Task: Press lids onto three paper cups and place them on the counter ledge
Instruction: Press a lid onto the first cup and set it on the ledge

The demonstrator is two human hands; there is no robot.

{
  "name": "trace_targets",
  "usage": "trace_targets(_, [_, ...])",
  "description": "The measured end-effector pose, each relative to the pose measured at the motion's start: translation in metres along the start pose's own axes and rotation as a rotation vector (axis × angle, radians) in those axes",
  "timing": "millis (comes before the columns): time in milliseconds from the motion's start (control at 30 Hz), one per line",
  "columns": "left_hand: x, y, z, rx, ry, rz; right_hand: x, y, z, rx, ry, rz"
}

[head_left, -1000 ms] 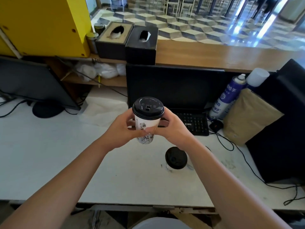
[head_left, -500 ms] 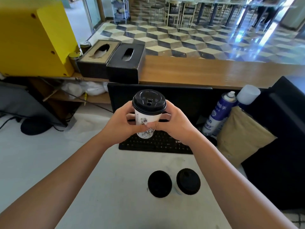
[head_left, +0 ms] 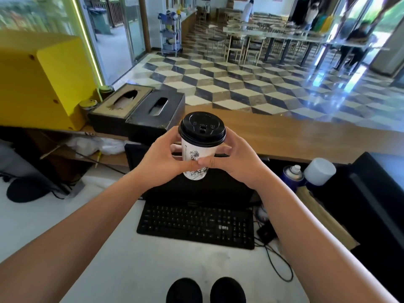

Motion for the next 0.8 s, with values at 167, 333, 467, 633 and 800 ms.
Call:
trace_targets(167, [0.001,0.048,0.009,0.009,0.033,0.027,-0.025,0.041,-0.007,0.017,0.055,-0.025])
trace_targets(333, [0.005,0.097,-0.001,0.017,0.058,0.033,-0.042,0.081,0.000,0.038,0.041,-0.037])
trace_targets(467, [0.010,0.131,-0.023,0.004,0.121,0.021,-0.050,0.110,0.024,0.072,0.019,-0.012])
trace_targets(633, [0.021,0.155,-0.051,-0.026,0.154,0.019,-0.055,0.136,0.057,0.101,-0.007,-0.006])
trace_targets(800, [0.030,0.161,-0.073,-0.060,0.146,0.013,-0.054,0.142,0.077,0.127,0.001,-0.026])
Point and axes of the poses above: each hand's wrist, its own y-axis towards the middle knuckle, its own x-axis out of the palm, z = x × y, the point moved 6 cm from there along y, towards the middle knuckle, and after that the axes turned 4 degrees about z, right-handed, at the moved point
